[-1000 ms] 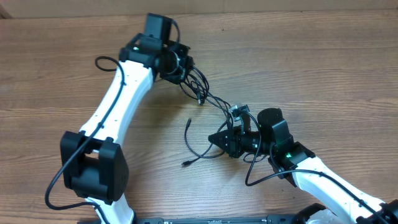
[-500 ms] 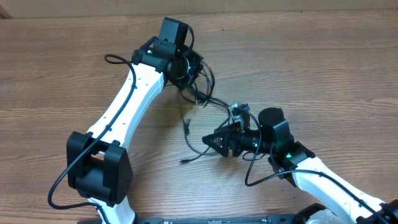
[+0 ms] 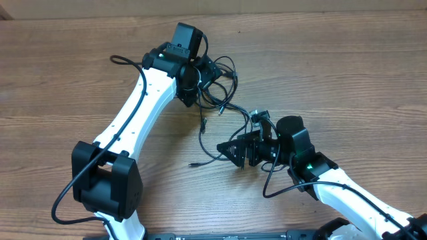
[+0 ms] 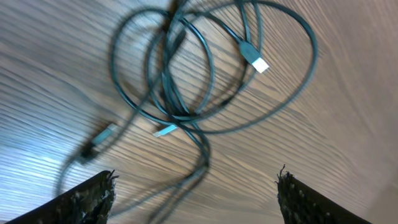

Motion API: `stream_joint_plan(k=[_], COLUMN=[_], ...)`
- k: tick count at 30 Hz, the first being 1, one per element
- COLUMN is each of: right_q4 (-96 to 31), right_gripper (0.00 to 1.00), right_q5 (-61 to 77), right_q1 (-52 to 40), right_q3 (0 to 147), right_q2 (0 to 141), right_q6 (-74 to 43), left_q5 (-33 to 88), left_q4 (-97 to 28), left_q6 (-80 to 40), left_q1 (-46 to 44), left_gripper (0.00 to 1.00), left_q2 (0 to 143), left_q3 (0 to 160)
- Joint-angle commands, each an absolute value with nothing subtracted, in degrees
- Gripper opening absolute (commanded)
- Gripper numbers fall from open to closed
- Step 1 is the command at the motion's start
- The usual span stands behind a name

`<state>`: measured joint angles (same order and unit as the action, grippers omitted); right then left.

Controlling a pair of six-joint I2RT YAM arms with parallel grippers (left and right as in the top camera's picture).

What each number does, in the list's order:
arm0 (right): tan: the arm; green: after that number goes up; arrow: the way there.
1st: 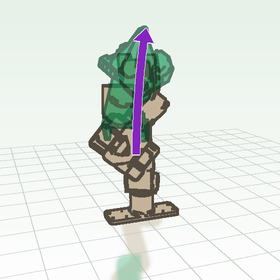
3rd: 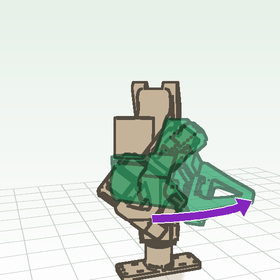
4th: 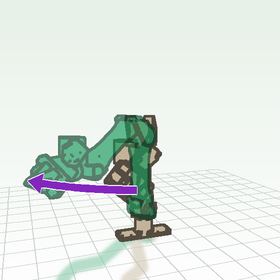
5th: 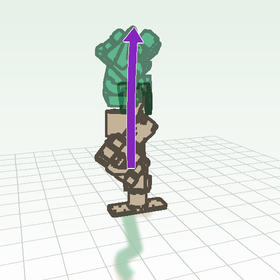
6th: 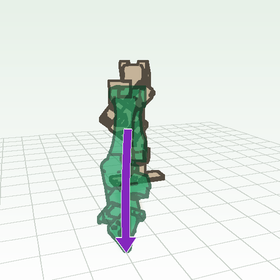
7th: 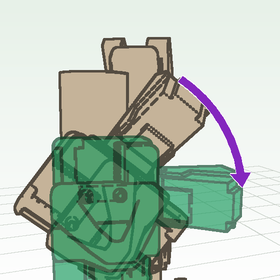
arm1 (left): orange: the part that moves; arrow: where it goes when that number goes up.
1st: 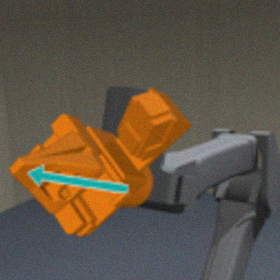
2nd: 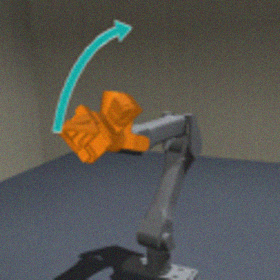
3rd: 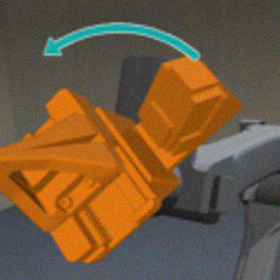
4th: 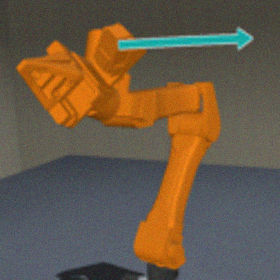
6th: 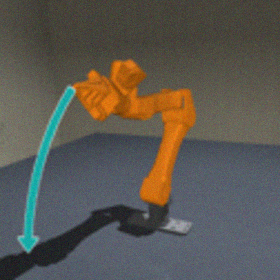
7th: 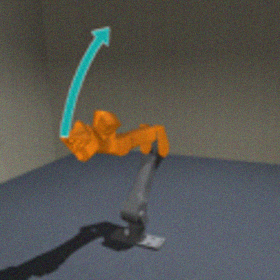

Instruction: Untangle cables

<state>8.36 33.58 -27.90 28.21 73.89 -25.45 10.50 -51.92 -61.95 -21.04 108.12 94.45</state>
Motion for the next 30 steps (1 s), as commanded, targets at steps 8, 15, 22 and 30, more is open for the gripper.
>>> stream_joint_plan(k=[8,15,22,30], right_q4=[0.64,0.73,0.73,0.69], right_gripper=[1.00,1.00,1.00,1.00], right_q5=[18.85,18.85,18.83,18.41], right_q1=[-28.10,-28.12,-28.12,-28.12], right_q3=[28.12,28.12,28.12,28.12], right_q2=[73.91,73.91,73.95,73.95], right_q6=[-25.28,-25.28,-25.28,-25.28], left_q5=[-6.11,-5.80,6.90,17.54], left_q4=[-56.16,-57.95,-58.02,-56.25], left_q6=[-50.76,-45.36,-43.66,-43.68], left_q1=[-20.58,-17.30,-17.74,-18.90], left_gripper=[0.81,0.47,0.57,0.50], left_q2=[107.37,107.57,112.79,119.77], left_q3=[95.74,95.72,95.07,95.07])
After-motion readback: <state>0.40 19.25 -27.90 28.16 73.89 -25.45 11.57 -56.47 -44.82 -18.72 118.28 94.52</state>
